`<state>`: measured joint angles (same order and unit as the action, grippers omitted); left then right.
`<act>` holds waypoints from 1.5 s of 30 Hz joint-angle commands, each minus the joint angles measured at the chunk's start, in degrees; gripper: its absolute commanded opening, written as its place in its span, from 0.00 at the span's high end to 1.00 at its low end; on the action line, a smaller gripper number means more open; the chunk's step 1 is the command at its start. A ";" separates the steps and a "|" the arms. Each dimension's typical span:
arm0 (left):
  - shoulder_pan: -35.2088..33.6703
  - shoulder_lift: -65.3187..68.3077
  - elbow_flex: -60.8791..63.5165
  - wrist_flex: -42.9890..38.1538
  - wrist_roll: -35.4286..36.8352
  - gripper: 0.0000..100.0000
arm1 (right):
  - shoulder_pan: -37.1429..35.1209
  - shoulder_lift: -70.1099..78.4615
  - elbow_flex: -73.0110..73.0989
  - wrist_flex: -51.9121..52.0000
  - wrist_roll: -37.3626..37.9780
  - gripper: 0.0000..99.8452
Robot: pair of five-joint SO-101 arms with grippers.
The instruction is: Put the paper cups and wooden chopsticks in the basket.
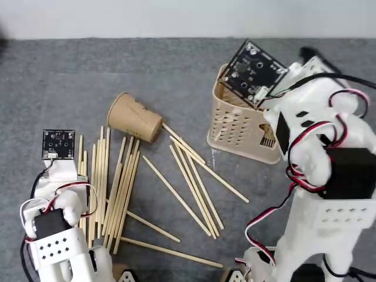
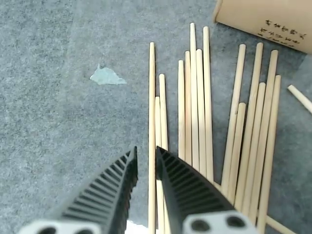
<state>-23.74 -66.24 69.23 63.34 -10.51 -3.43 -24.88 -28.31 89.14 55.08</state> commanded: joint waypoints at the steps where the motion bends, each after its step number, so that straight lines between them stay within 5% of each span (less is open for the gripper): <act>1: 0.26 0.18 0.22 -1.32 -0.09 0.93 | -0.66 0.13 0.09 2.42 -2.64 0.92; 11: 0.35 0.18 -3.91 -1.32 -0.09 0.93 | -3.91 2.86 5.63 13.49 -27.43 0.99; 22: 3.43 3.34 -19.47 2.73 -0.53 0.93 | -16.84 -2.42 28.04 9.01 -36.40 0.99; 29: 10.46 25.49 -40.66 13.54 -2.99 0.93 | -16.66 -9.36 45.80 -4.26 -40.53 0.98; 38: 11.34 52.57 -61.49 13.80 -16.35 0.93 | -12.62 -17.63 64.18 -20.35 -42.55 0.98; 45: 11.43 73.14 -77.58 14.07 -21.01 0.77 | -12.00 -18.24 70.24 -27.65 -42.64 0.98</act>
<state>-12.92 1.27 -0.22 77.23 -30.46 -16.26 -41.14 42.02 63.91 13.23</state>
